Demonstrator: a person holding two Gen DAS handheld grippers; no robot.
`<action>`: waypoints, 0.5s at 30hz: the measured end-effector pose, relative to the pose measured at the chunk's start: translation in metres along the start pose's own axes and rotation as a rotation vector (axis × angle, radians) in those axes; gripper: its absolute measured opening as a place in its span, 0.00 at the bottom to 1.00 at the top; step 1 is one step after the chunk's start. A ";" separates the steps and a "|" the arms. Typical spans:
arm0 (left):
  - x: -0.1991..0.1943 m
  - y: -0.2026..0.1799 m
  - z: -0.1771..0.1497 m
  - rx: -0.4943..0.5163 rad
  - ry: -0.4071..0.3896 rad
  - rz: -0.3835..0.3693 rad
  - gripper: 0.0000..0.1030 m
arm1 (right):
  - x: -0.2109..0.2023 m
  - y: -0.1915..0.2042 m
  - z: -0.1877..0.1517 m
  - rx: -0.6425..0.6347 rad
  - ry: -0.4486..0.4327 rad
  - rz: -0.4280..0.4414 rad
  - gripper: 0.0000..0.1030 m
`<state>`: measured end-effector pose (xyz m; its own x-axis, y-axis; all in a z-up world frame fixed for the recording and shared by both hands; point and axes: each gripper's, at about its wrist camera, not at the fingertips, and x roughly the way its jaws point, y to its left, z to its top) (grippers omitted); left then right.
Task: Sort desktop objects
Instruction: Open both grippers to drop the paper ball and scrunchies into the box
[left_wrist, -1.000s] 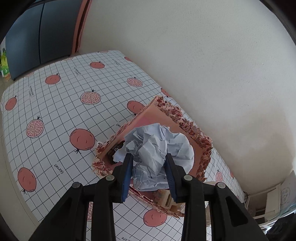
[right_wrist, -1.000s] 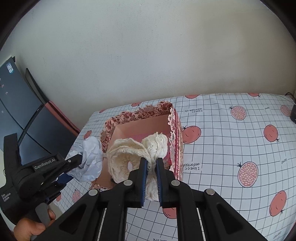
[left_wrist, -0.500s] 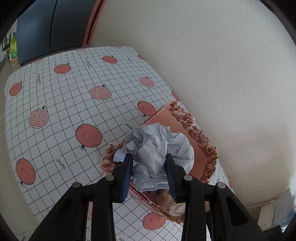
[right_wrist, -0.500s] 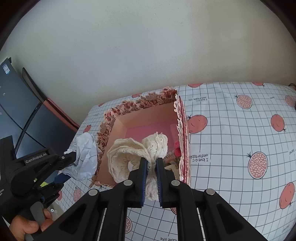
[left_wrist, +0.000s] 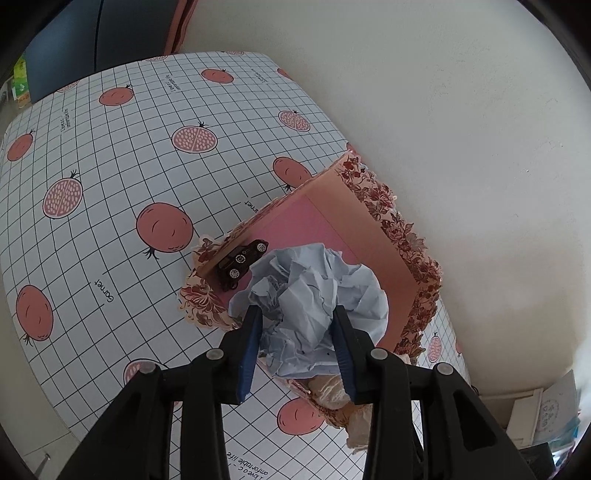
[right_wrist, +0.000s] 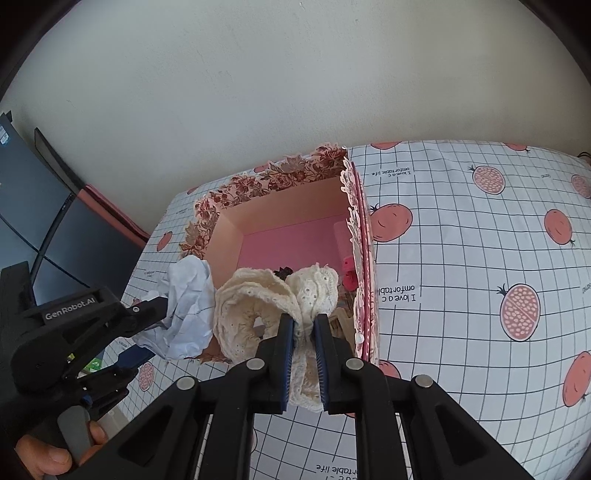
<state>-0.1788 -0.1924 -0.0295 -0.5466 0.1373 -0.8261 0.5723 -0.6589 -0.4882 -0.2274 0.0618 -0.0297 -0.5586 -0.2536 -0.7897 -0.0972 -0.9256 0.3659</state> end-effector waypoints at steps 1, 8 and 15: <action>0.000 0.001 0.000 -0.003 0.003 0.002 0.42 | 0.000 0.000 0.000 -0.001 0.001 0.000 0.15; 0.003 0.001 0.000 -0.001 0.014 0.013 0.45 | 0.000 -0.002 -0.001 0.008 0.003 0.003 0.27; 0.006 0.000 0.000 0.007 0.037 0.023 0.60 | -0.006 0.002 0.001 -0.002 -0.020 0.033 0.38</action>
<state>-0.1817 -0.1912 -0.0342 -0.5107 0.1492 -0.8467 0.5797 -0.6675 -0.4673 -0.2254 0.0616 -0.0239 -0.5778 -0.2785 -0.7672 -0.0767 -0.9173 0.3908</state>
